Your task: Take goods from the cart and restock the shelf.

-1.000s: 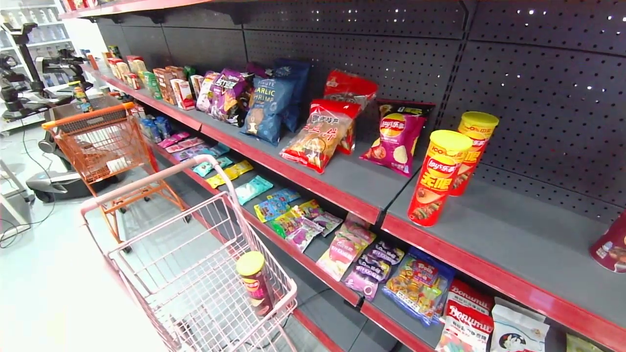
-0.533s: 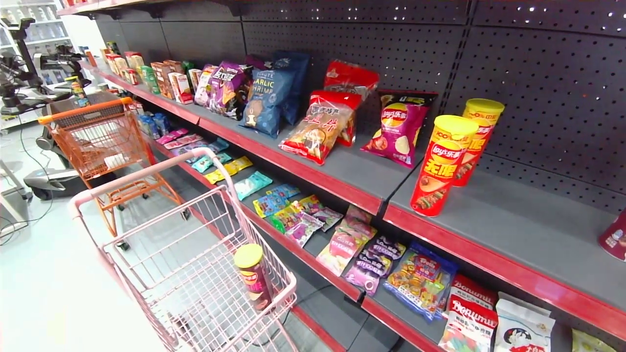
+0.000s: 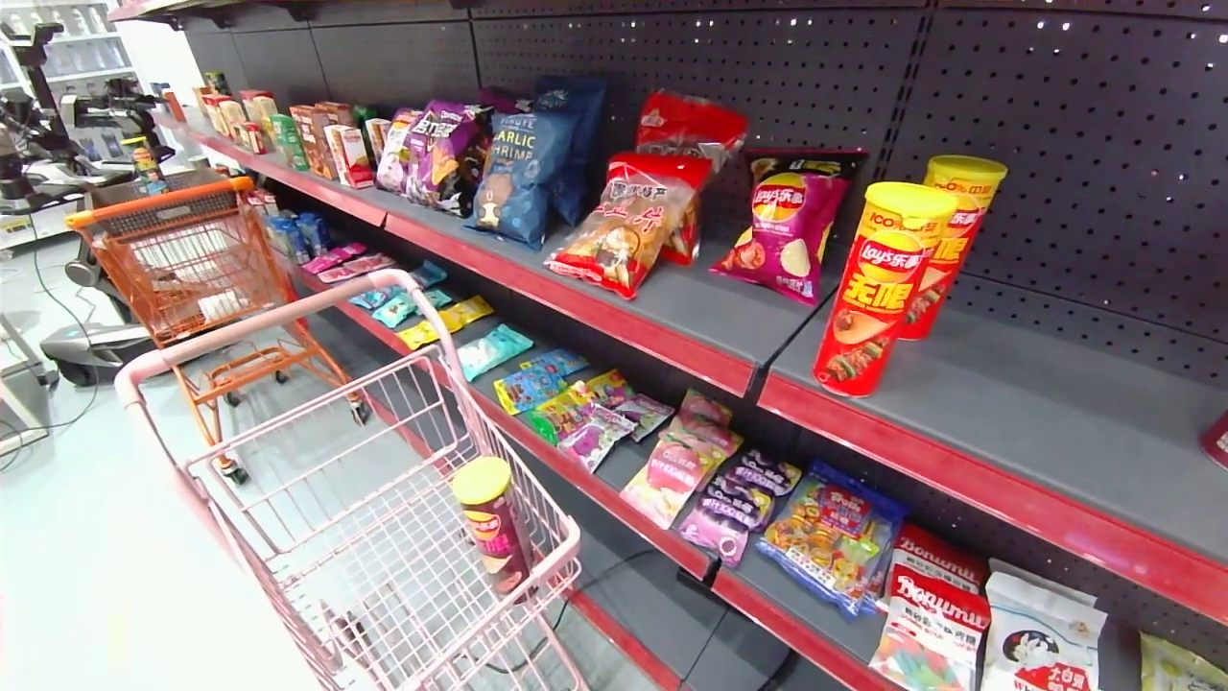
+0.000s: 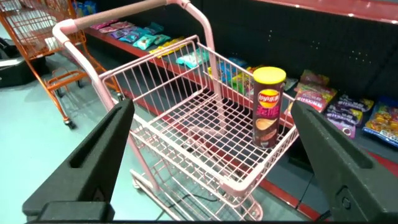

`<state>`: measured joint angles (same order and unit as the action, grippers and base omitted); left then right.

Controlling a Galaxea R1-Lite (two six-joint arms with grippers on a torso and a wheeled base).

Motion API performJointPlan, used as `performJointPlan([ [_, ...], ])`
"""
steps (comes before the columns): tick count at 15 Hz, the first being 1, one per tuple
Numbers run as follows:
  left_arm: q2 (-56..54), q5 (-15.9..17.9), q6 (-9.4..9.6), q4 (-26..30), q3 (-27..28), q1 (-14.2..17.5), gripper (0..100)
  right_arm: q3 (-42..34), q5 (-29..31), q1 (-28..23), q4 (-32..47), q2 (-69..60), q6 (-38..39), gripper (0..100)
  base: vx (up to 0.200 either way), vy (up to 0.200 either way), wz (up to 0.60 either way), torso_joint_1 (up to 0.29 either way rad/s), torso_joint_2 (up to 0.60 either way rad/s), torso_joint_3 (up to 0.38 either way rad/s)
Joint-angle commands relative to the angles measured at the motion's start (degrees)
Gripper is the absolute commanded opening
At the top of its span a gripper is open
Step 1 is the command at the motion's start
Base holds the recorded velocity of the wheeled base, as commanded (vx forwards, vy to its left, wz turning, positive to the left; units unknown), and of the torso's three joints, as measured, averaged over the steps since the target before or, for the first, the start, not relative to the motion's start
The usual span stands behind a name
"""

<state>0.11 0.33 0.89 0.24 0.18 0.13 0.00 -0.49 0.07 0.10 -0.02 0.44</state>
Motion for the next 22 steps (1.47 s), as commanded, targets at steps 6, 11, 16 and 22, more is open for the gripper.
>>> performJointPlan([
  [6, 0.0, 0.0, -0.01, 0.0, 0.0, 0.0, 100, 0.0, 0.0, 0.0, 0.0, 0.0, 0.0, 100, 0.0, 0.0, 0.0, -0.171, 0.44, 0.269],
  [11, 4.8, 3.5, -1.42, -1.7, 8.0, -1.1, 100, 0.0, 0.0, 0.0, 0.0, 0.0, 0.0, 100, 0.0, 0.0, 0.0, -0.088, 0.25, 0.154],
  [16, 51.8, 0.5, -11.7, -5.9, 40.1, -1.9, 100, 0.0, 0.0, 0.0, 0.0, 0.0, -0.1, 100, 0.0, 0.0, 0.0, 0.0, 0.0, 0.0],
  [22, 80.6, 26.2, 8.69, -31.8, 20.2, 3.9, 100, 0.0, 0.0, 0.0, 0.0, 0.0, -0.2, 100, 0.0, 0.0, 0.0, 0.0, 0.0, 0.0],
])
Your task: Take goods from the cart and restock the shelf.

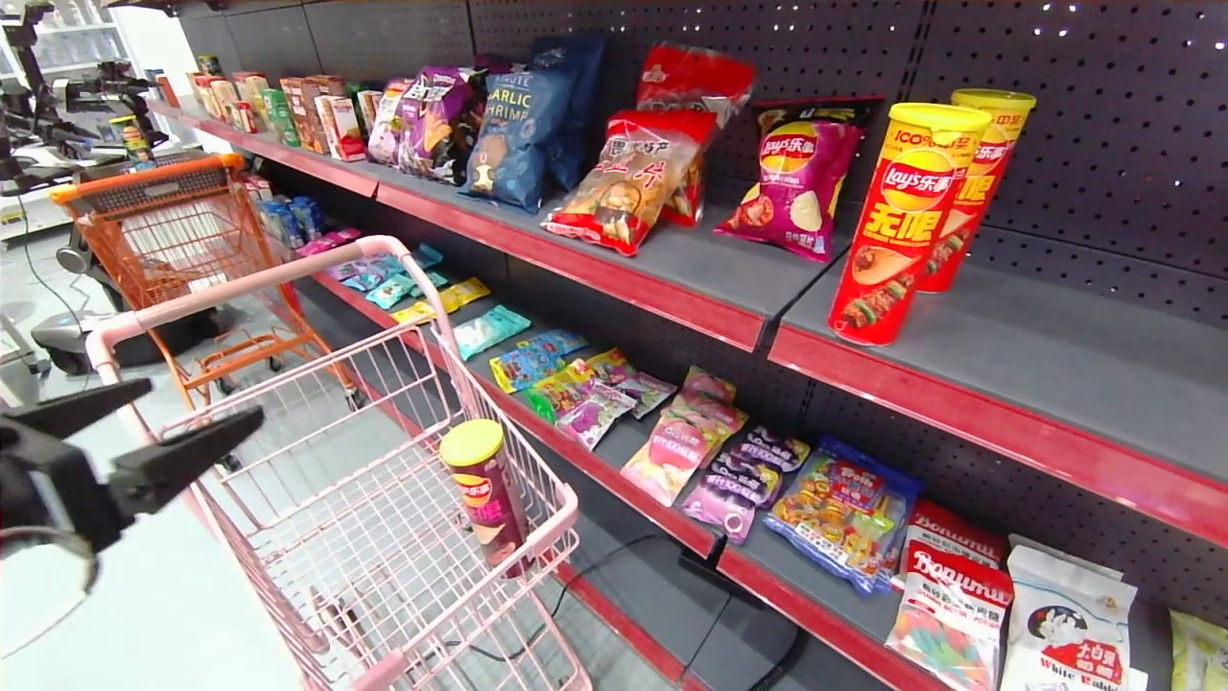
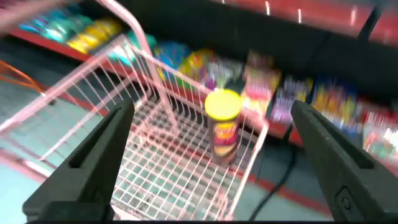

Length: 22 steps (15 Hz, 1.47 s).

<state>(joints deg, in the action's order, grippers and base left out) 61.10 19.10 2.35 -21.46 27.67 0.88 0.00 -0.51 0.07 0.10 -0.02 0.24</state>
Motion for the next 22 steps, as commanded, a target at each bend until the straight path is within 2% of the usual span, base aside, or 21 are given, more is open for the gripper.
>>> performJointPlan([
  [1, 25.1, 9.2, 7.75, -16.2, -9.0, 3.2, 100, 0.0, 0.0, 0.0, 0.0, 0.0, 0.0, 100, 0.0, 0.0, 0.0, 0.0, 0.0, 0.0],
  [2, 30.6, 10.3, 7.75, -21.6, -9.8, 3.2, 100, 0.0, 0.0, 0.0, 0.0, 0.0, 0.0, 100, 0.0, 0.0, 0.0, 0.0, 0.0, 0.0],
  [3, 31.4, 10.4, 7.75, -22.4, -10.0, 3.2, 100, 0.0, 0.0, 0.0, 0.0, 0.0, 0.0, 100, 0.0, 0.0, 0.0, 0.0, 0.0, 0.0],
  [4, 41.4, 12.4, 7.75, -32.2, -9.7, 3.3, 100, 0.0, 0.0, 0.0, 0.0, 0.0, -0.1, 100, 0.0, 0.0, 0.0, 0.0, 0.0, 0.0],
  [5, 45.5, 13.9, 7.75, -36.9, -9.3, 3.3, 100, 0.0, 0.0, 0.0, 0.0, 0.0, -0.1, 100, 0.0, 0.0, 0.0, 0.0, 0.0, 0.0],
  [7, 52.1, 15.1, 8.02, -42.1, -8.2, 2.6, 100, 0.0, 0.0, 0.0, 0.0, 0.0, -0.2, 100, 0.0, 0.0, 0.0, 0.0, 0.0, 0.0],
  [10, 57.3, 17.1, 8.63, -42.9, -4.6, 2.5, 100, 0.0, 0.0, 0.0, 0.0, 0.0, -0.2, 100, 0.0, 0.0, 0.0, 0.0, 0.0, 0.0],
  [11, 60.4, 17.5, 10.48, -43.1, -2.1, 2.5, 100, 0.0, 0.0, 0.0, 0.0, 0.0, -0.2, 100, 0.0, 0.0, 0.0, 0.0, 0.0, 0.0],
  [12, 61.3, 18.0, 10.74, -43.2, -1.4, 1.8, 100, 0.0, 0.0, 0.0, 0.0, 0.0, -0.2, 100, 0.0, 0.0, 0.0, 0.0, 0.0, 0.0],
  [17, 65.2, 18.3, 10.04, -43.3, 2.5, -4.0, 100, 0.0, 0.0, 0.0, 0.0, 0.0, -0.2, 100, 0.0, 0.0, 0.0, 0.0, 0.0, 0.0],
  [20, 68.5, 17.7, 10.04, -44.4, 7.4, -4.8, 100, 0.0, 0.0, 0.0, 0.0, 0.0, -0.2, 100, 0.0, 0.0, 0.0, 0.0, 0.0, 0.0],
  [22, 70.1, 17.5, 9.34, -44.5, 9.4, -6.6, 100, 0.0, 0.0, 0.0, 0.0, 0.0, -0.2, 100, 0.0, 0.0, 0.0, 0.0, 0.0, 0.0],
])
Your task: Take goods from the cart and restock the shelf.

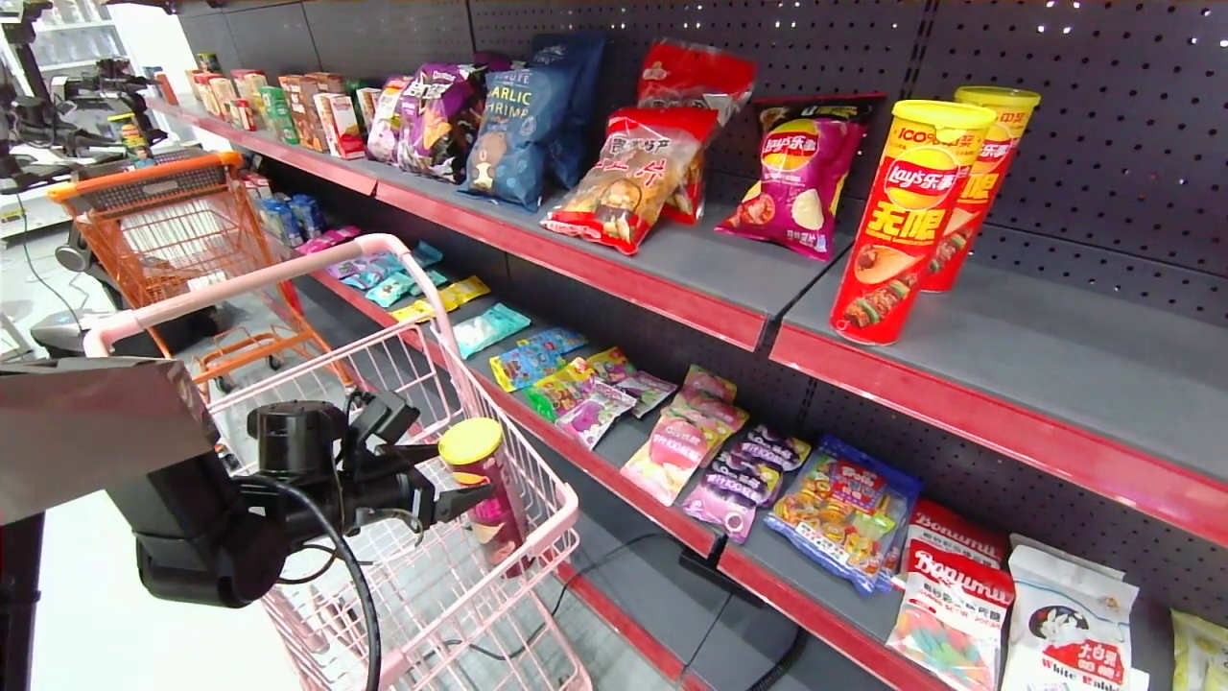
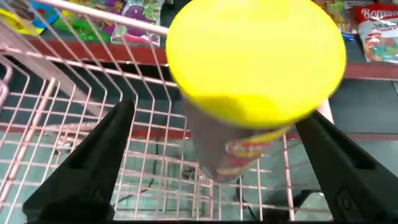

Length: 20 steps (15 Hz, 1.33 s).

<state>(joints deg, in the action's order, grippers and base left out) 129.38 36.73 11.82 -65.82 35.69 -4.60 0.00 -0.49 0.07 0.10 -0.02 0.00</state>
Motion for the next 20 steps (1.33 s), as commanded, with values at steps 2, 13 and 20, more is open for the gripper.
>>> performJointPlan([
  [2, 2.5, -1.3, -0.84, -0.2, 2.1, -2.6, 100, 0.0, 0.0, 0.0, 0.0, 0.0, 0.0, 100, 0.0, 0.0, 0.0, 0.0, 0.0, 0.0],
  [13, 7.5, -5.8, -3.21, -9.2, 3.2, -5.1, 0, 0.0, -0.1, 0.0, 0.0, 0.0, 0.2, 100, 0.0, 0.0, 0.0, 0.0, 0.0, 0.0],
  [20, -25.7, -9.0, -12.44, -7.4, -13.6, 2.4, 0, 0.0, -0.1, 0.0, 0.0, 0.0, 0.2, 100, 0.0, 0.0, 0.0, 0.0, 0.0, 0.0],
])
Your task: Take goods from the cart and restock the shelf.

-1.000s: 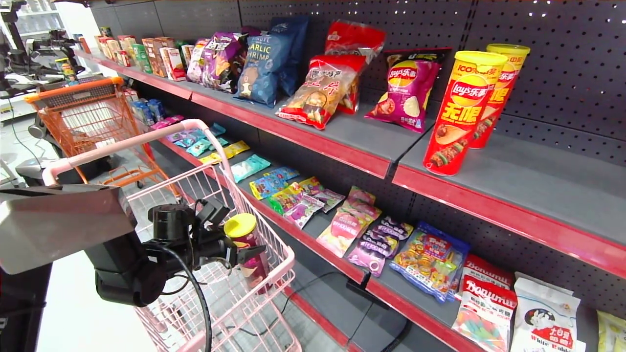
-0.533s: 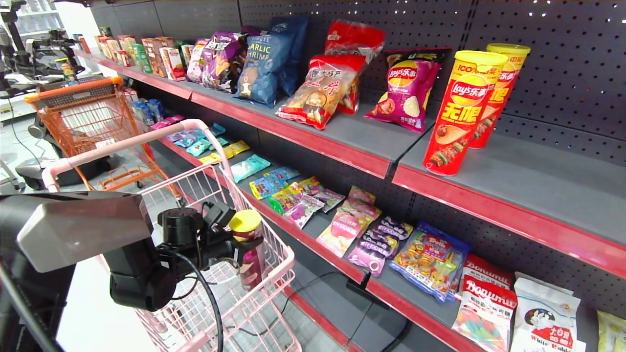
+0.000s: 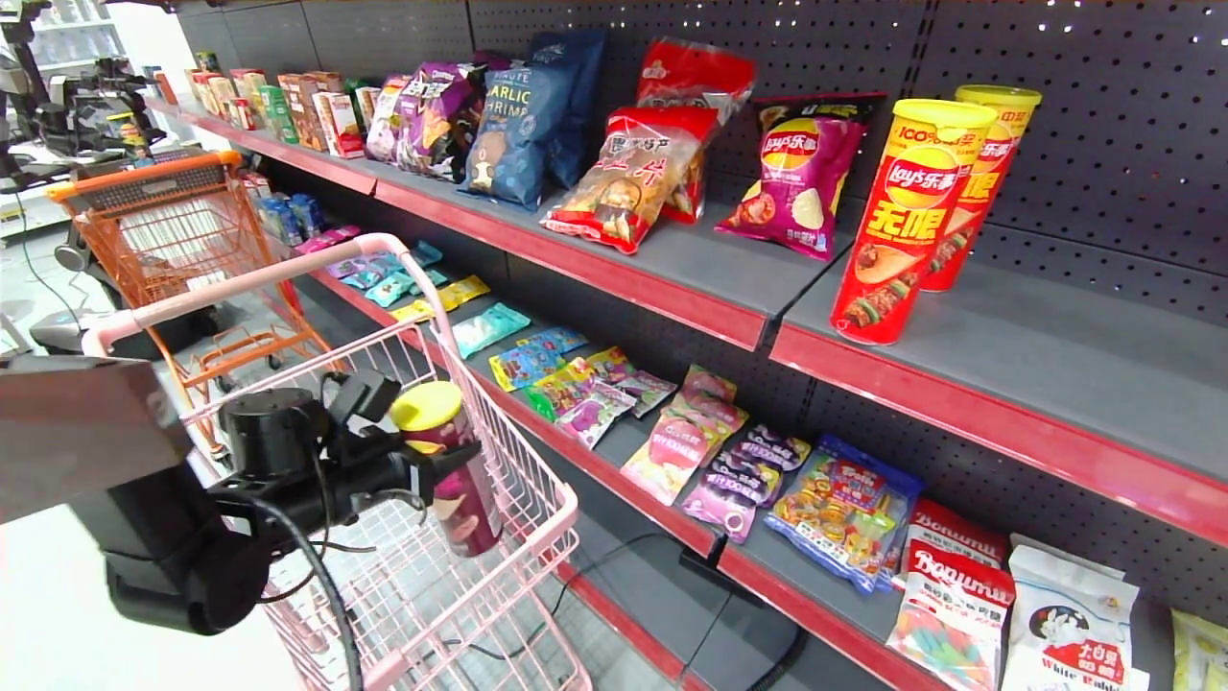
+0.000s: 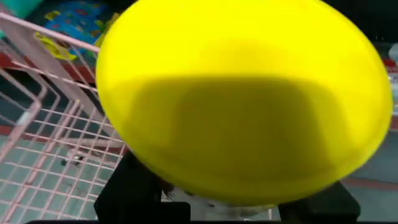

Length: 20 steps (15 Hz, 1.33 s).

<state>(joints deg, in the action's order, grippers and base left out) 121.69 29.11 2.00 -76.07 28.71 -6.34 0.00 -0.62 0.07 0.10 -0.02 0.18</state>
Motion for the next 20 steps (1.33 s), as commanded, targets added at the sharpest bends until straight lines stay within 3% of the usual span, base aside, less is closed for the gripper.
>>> performJointPlan([
  [1, -28.3, -1.4, -2.7, 7.2, -7.9, 7.6, 0, 0.0, 0.0, 0.0, 0.0, 0.0, 0.0, 100, 0.0, 0.0, 0.0, 0.0, 0.0, 0.0],
  [2, -36.3, -1.3, -2.79, 13.8, -6.6, 10.8, 0, 0.0, 0.0, 0.0, 0.0, 0.0, 0.0, 100, 0.0, 0.0, 0.0, 0.0, 0.0, 0.0],
  [4, -51.2, -0.7, -3.32, 34.0, 0.5, 17.3, 0, 0.0, 0.0, 0.0, 0.0, 0.0, -0.1, 100, 0.0, 0.0, 0.0, 0.0, 0.0, 0.0],
  [5, -57.3, -0.3, -4.55, 43.2, 4.7, 18.3, 0, 0.0, 0.1, 0.0, 0.0, 0.0, -0.1, 100, 0.0, 0.0, 0.0, 0.0, 0.0, 0.0],
  [6, -61.0, -0.5, -5.16, 48.4, 7.5, 18.4, 0, 0.0, 0.1, 0.0, 0.0, 0.0, -0.2, 100, 0.0, 0.0, 0.0, 0.0, 0.0, 0.0],
  [10, -68.4, -1.4, -4.99, 50.6, 9.0, 18.6, 0, 0.0, 0.2, 0.0, 0.0, 0.0, -0.1, 100, 0.0, 0.0, 0.0, 0.144, -0.39, -0.232],
  [12, -71.9, -3.2, -4.99, 53.4, 6.8, 19.0, 0, 0.0, 0.2, 0.0, 0.0, 0.0, -0.1, 100, 0.0, 0.0, 0.0, 0.229, -0.57, -0.342],
  [15, -78.3, -3.5, -4.81, 59.0, 2.3, 19.0, 0, 0.0, 0.2, 0.0, 0.0, 0.0, -0.1, 100, 0.0, 0.0, 0.0, 0.23, -0.54, -0.321],
  [17, -81.6, -3.5, -4.72, 59.8, -1.6, 19.0, 0, 0.0, 0.2, 0.0, 0.0, 0.0, -0.1, 100, 0.0, 0.0, 0.0, 0.173, -0.41, -0.244],
  [19, -83.1, -3.3, -3.67, 59.8, -3.8, 19.0, 0, 0.0, 0.2, 0.0, 0.0, 0.0, -0.1, 100, 0.0, 0.0, 0.0, 0.173, -0.39, -0.215],
  [20, -83.7, -2.8, -1.65, 59.7, -6.1, 18.8, 0, 0.0, 0.2, 0.0, 0.0, 0.0, -0.1, 100, 0.0, 0.0, 0.0, 0.168, -0.38, -0.217],
])
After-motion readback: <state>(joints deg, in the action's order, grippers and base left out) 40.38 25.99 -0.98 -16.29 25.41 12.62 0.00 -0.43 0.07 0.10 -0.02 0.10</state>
